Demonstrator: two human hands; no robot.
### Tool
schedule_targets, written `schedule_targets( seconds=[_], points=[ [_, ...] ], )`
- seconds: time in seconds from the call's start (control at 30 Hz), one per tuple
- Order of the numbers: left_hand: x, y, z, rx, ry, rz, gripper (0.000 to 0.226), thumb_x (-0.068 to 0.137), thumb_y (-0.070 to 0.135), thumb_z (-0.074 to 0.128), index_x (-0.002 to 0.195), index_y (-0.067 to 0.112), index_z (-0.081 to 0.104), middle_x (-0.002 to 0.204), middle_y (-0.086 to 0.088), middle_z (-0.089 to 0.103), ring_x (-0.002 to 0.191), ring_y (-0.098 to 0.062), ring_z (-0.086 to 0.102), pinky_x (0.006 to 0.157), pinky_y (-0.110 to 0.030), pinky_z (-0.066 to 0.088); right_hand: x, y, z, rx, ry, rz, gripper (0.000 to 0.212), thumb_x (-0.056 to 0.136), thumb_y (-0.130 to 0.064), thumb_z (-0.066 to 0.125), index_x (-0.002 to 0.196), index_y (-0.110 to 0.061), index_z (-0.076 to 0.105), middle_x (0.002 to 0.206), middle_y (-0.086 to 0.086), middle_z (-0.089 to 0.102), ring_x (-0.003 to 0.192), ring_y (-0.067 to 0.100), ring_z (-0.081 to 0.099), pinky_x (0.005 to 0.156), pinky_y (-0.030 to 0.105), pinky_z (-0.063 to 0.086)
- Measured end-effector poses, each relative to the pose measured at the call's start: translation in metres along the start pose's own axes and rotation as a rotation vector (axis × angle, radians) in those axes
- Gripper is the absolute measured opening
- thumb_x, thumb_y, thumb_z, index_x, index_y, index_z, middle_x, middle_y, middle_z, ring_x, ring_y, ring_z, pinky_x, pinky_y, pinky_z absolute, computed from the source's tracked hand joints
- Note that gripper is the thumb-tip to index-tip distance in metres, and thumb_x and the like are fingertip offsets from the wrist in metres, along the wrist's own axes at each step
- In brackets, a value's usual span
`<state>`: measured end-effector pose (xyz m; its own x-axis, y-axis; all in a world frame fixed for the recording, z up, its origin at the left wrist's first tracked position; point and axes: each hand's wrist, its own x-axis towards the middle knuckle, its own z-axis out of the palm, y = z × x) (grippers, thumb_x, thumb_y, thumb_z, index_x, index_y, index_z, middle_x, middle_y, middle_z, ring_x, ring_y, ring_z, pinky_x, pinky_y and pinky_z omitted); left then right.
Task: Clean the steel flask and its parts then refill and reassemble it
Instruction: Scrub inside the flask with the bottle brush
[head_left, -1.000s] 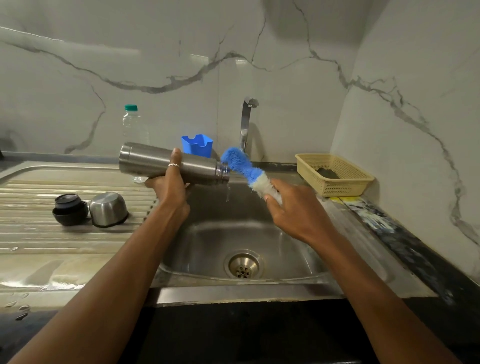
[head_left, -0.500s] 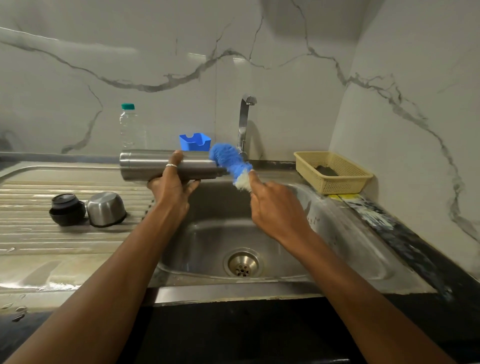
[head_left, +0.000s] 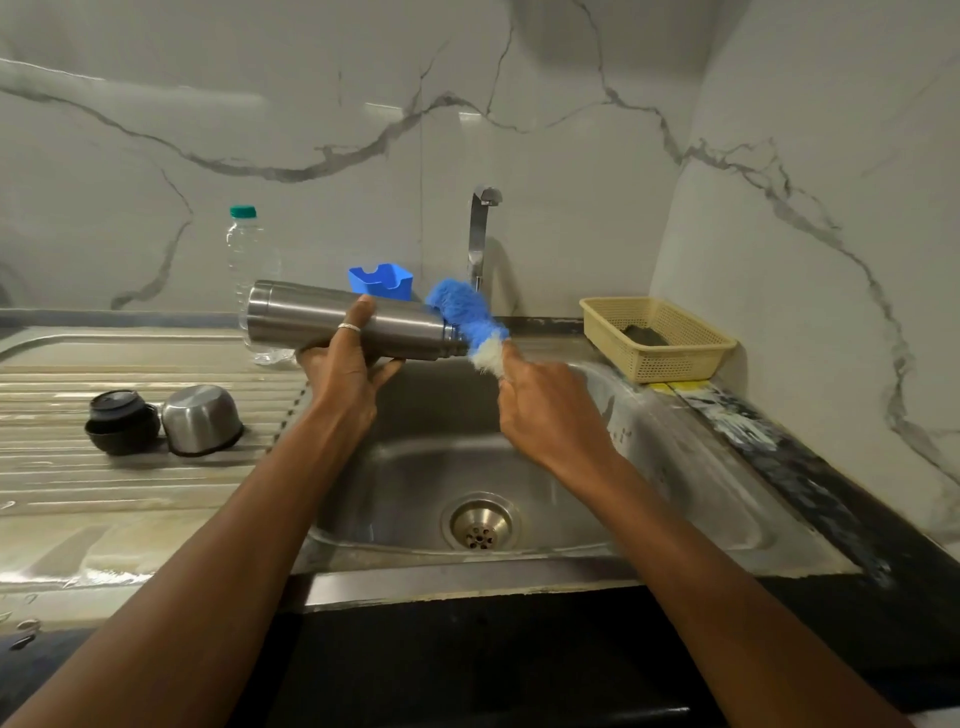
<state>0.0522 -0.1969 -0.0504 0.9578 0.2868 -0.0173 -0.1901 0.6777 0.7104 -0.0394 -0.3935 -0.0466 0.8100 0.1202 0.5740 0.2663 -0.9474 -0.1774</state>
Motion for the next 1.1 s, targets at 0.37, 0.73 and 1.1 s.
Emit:
schedule_targets(
  seconds=[0.37, 0.73, 1.1],
  points=[
    [-0.010, 0.003, 0.003, 0.048, 0.034, -0.036, 0.043, 0.078, 0.029, 0.087, 0.107, 0.019, 0.057, 0.102, -0.003, 0.073, 0.097, -0.023, 0.075, 0.079, -0.047, 0.063, 0.004, 0.001, 0.001, 0.047, -0.014, 0.014, 0.049, 0.100, -0.022, 0.050, 0.148, -0.010, 0.049, 0.088, 0.013, 0.072, 0.080, 0.029, 0.069, 0.072, 0.042, 0.057],
    [-0.001, 0.010, -0.008, -0.025, -0.048, -0.118, 0.072, 0.076, 0.032, 0.089, 0.135, 0.011, 0.052, 0.117, -0.011, 0.074, 0.097, -0.028, 0.076, 0.077, -0.050, 0.063, 0.007, 0.005, 0.005, 0.060, -0.012, -0.005, 0.047, 0.100, -0.025, 0.049, 0.145, -0.012, 0.052, 0.091, 0.015, 0.072, 0.083, 0.033, 0.067, 0.070, 0.038, 0.051],
    [0.001, 0.004, -0.004, 0.042, -0.183, -0.119, 0.071, 0.078, 0.003, 0.083, 0.140, 0.005, 0.049, 0.128, -0.018, 0.067, 0.108, -0.035, 0.071, 0.083, -0.056, 0.060, 0.000, 0.016, -0.002, 0.056, -0.008, 0.022, 0.039, 0.098, -0.027, 0.050, 0.131, -0.012, 0.060, 0.086, 0.012, 0.071, 0.078, 0.030, 0.067, 0.070, 0.041, 0.055]
  ],
)
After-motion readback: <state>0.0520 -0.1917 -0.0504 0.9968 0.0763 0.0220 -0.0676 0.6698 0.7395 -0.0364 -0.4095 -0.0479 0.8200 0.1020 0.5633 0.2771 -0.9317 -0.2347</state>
